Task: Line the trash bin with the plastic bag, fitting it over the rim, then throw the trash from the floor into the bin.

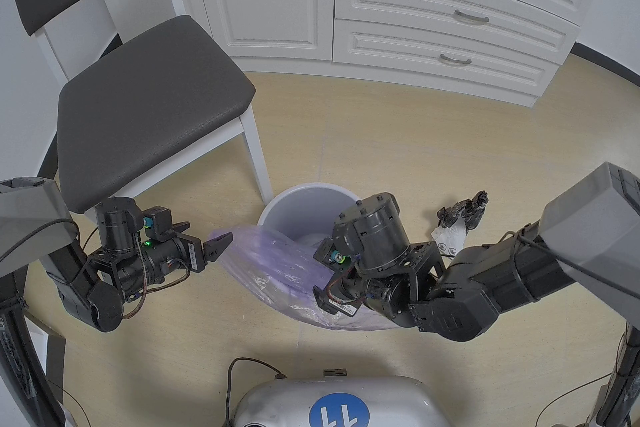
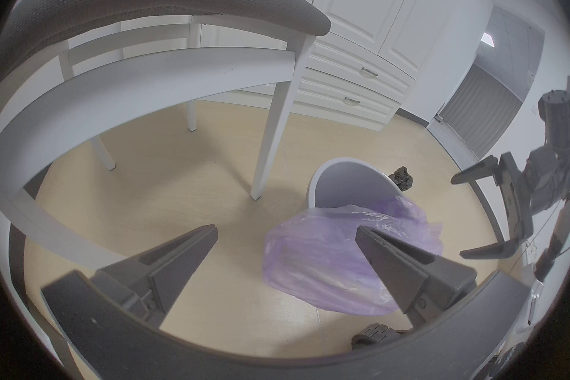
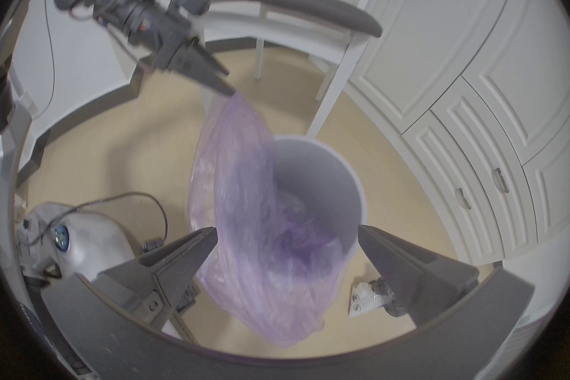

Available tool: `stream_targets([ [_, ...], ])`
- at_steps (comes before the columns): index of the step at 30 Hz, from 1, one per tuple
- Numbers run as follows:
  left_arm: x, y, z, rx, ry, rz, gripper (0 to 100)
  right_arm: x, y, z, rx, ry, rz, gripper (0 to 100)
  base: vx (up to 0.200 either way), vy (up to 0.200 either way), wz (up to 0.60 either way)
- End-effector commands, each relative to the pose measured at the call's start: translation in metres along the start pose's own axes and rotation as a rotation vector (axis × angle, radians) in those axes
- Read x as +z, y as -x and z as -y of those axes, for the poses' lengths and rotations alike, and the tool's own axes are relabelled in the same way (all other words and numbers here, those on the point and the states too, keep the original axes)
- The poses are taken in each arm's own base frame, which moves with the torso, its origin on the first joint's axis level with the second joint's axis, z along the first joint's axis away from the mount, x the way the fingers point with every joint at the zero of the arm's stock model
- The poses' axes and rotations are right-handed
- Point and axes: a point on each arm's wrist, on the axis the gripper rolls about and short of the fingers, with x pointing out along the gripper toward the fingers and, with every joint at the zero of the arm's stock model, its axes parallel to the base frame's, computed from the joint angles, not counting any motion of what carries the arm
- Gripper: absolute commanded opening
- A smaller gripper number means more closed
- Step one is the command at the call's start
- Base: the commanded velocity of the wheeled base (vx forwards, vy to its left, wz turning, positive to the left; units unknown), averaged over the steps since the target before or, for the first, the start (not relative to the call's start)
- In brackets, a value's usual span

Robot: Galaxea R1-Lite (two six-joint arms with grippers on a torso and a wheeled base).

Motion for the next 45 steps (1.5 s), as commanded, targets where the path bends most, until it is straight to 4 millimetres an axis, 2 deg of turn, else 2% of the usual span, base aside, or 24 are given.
stream_targets([
  [1, 0.0, -0.001, 0.0, -0.002, 0.0, 0.0, 100, -0.008, -0.005, -0.01, 0.01, 0.024, -0.038, 100, 0.0, 0.0, 0.0],
  [13, -0.001, -0.001, 0.001, -0.003, 0.0, -0.002, 100, -0.015, -0.006, -0.028, 0.047, 0.071, -0.065, 100, 0.0, 0.0, 0.0],
  [17, 0.0, 0.0, 0.002, -0.003, -0.001, 0.001, 100, -0.019, -0.013, -0.038, 0.064, 0.089, -0.081, 100, 0.0, 0.0, 0.0],
  [25, 0.0, -0.001, 0.002, -0.005, -0.001, 0.0, 100, -0.019, -0.032, -0.045, 0.062, 0.086, -0.085, 100, 0.0, 0.0, 0.0],
  [34, -0.001, -0.001, 0.002, -0.005, -0.001, -0.002, 100, -0.015, -0.049, -0.043, 0.042, 0.072, -0.076, 100, 0.0, 0.0, 0.0],
  [38, -0.001, -0.001, 0.002, -0.005, -0.001, -0.002, 100, -0.018, -0.064, -0.036, 0.018, 0.064, -0.091, 100, 0.0, 0.0, 0.0],
  [45, -0.002, -0.003, 0.001, -0.005, 0.0, -0.005, 100, -0.018, -0.079, -0.026, -0.009, 0.051, -0.09, 100, 0.0, 0.0, 0.0],
])
